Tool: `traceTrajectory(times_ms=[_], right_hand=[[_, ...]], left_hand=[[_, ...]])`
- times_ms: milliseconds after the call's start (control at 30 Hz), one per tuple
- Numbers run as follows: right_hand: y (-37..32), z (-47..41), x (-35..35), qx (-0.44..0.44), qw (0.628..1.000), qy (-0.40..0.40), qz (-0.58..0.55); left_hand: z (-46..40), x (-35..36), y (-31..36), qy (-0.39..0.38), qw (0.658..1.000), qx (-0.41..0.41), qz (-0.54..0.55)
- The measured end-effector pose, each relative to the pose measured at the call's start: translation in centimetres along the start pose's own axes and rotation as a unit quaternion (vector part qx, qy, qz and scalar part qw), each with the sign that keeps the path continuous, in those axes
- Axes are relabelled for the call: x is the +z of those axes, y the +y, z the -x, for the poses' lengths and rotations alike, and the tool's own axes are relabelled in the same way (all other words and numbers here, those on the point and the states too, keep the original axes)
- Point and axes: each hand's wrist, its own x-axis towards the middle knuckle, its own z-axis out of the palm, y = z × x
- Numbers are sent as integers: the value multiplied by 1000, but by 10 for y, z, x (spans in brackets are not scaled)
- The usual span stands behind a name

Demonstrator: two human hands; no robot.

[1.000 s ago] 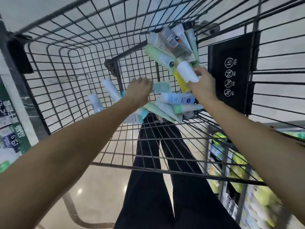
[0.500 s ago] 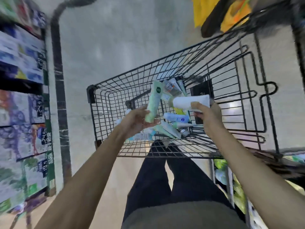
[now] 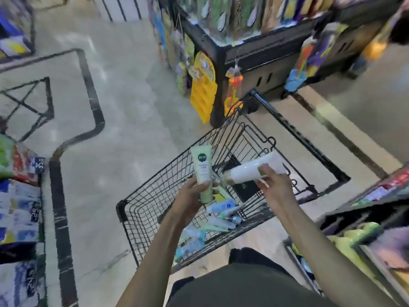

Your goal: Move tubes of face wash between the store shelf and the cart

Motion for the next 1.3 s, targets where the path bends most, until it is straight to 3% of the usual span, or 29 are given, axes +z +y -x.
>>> traceTrajectory(times_ms=[267,367,633,933,1300], right_hand=[[22,113,-72,-74,983,128,-112],[40,160,-113,-87,968,189,-141],[71,299,-216,-115,915,336,-191],[130,456,-333,-150,869,368,-295],[163,553,-444,-181,853,384,-303]], left_hand=[[29,29,-35,-106,982,-51,-150],[51,53,-63,-147,973,-93,-152],[114,140,-156,-271,917,-164,-243],[234,227,-273,-375,848,-195,-321],[345,296,-379,-376,838,-222,-326]])
